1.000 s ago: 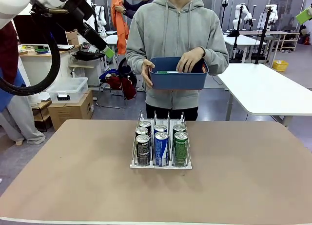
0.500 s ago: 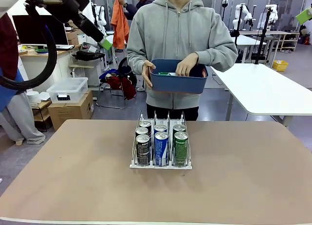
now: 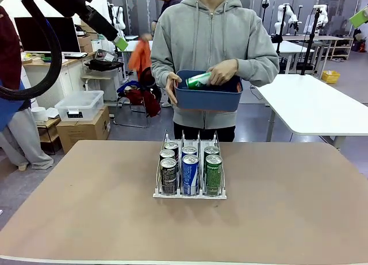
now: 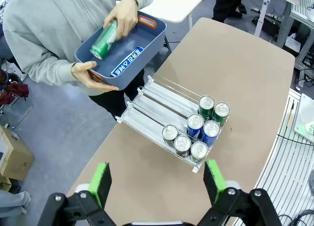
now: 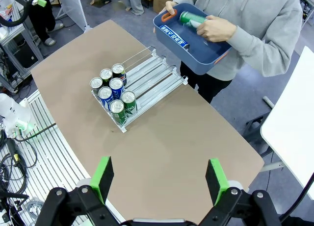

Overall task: Fill the beverage cans into the dispenser.
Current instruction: Pick up the Sprite handed by the human.

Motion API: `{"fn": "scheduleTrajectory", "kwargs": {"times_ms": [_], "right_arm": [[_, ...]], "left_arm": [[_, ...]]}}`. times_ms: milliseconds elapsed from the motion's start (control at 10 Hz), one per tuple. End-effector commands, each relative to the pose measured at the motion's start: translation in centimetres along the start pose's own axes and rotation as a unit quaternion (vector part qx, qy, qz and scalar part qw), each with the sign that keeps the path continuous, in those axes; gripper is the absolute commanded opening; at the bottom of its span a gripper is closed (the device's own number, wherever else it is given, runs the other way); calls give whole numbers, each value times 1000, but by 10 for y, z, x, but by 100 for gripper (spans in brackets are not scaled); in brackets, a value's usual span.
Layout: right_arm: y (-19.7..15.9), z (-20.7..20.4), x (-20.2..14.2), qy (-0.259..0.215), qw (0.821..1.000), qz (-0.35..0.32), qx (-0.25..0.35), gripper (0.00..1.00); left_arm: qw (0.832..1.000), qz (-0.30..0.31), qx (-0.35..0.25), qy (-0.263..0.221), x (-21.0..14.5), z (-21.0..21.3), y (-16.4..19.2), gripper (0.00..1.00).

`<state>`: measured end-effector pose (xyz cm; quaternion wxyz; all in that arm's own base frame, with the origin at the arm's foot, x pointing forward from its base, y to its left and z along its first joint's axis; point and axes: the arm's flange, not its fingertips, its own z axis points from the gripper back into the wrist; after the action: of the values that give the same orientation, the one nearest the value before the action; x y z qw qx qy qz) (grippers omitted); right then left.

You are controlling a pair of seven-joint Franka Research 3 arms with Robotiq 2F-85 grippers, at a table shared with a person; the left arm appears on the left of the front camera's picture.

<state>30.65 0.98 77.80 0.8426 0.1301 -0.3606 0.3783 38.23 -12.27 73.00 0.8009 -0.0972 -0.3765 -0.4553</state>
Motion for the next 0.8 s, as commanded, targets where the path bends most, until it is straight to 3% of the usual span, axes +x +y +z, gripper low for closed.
{"fn": "scheduleTrajectory", "kwargs": {"times_ms": [0,700], "right_arm": [[1,0,0,0,1000,1,0,100],[1,0,0,0,1000,1,0,100]], "left_arm": [[1000,-2,4,-4,0,-1,2,100],[1000,-2,4,-4,0,-1,2,100]]}}
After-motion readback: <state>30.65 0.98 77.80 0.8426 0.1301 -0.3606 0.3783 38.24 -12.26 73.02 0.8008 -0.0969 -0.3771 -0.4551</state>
